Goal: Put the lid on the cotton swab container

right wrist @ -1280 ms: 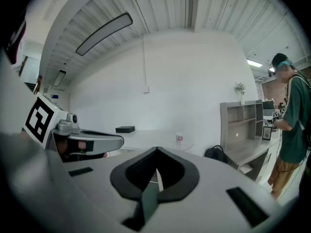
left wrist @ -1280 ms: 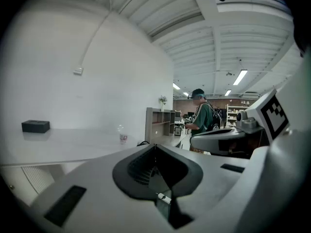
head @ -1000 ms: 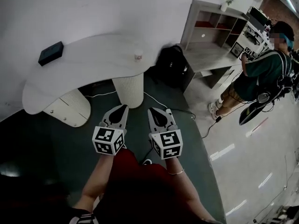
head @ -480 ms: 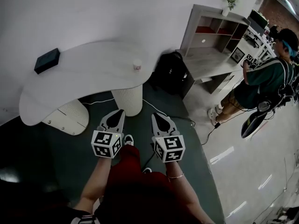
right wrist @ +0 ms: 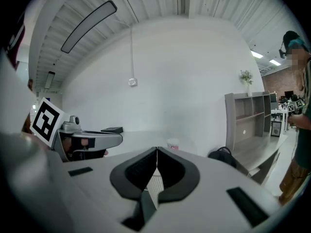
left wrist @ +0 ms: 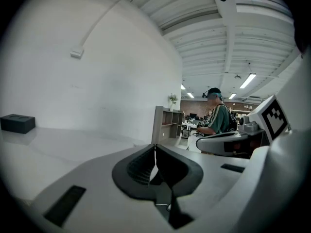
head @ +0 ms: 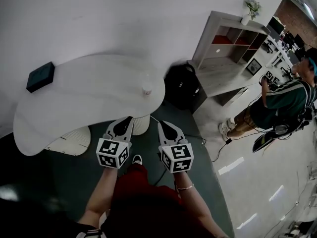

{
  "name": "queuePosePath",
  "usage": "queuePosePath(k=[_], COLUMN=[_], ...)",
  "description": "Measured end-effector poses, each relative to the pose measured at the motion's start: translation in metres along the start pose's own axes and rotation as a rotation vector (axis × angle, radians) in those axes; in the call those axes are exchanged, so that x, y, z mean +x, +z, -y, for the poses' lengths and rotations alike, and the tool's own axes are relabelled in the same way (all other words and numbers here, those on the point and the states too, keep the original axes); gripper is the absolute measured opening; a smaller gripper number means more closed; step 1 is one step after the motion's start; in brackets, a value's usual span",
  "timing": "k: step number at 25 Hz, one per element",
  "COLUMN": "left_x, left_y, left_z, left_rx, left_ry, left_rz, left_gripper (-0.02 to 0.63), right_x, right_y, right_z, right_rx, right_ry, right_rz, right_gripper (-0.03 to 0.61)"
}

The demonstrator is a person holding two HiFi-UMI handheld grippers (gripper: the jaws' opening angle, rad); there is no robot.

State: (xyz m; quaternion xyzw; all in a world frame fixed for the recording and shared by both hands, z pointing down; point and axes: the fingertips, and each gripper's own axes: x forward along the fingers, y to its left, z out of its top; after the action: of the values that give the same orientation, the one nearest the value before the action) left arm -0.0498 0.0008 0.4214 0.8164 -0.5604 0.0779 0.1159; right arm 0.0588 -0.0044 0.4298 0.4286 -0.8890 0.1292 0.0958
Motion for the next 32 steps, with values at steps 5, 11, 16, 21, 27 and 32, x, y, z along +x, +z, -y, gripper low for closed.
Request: queuePosePath(k=[5,11,16,21,27,32], left_x=[0.036,0.068,0.084,0.096,0.107,0.114], left_y=[0.005,0.007,0.008,0.005,0.003,0.007], left_z=[-0.034,-0.065,-0.087,-0.1,-0.104,-0.1], left_rx=[-0.012,-0.005,-0.011,0.001,0.003,-0.026], left_ry=[-0.022,-0.06,-0.095,-0.137,-0.181,-0.241], left_rz=[-0.027,-0.049,-0.054,-0.07,-0.087,-0.077], left_gripper=[0.026,0.026,0.028,0.028,0.028,0.028], right_x=[0.048,0.092,0.117,0.134,0.14,0.148], right_y=[0.011,0.013,0.012,0.005,-0.006,-0.012], right_z=[0.008,0.017,0.02,0.024,0.031,0.03], right_rx=[0.002,0.001,0.018,0.028,0.035,0.028], right_ry=[-0.013,-0.051,-0.087,-0.132,-0.179,-0.173], right_rz=[-0.026,-0.059,-0.071,-0.099,-0.14,-0.169], right_gripper=[0.014,0.014,0.015,0.015,0.015,0.018])
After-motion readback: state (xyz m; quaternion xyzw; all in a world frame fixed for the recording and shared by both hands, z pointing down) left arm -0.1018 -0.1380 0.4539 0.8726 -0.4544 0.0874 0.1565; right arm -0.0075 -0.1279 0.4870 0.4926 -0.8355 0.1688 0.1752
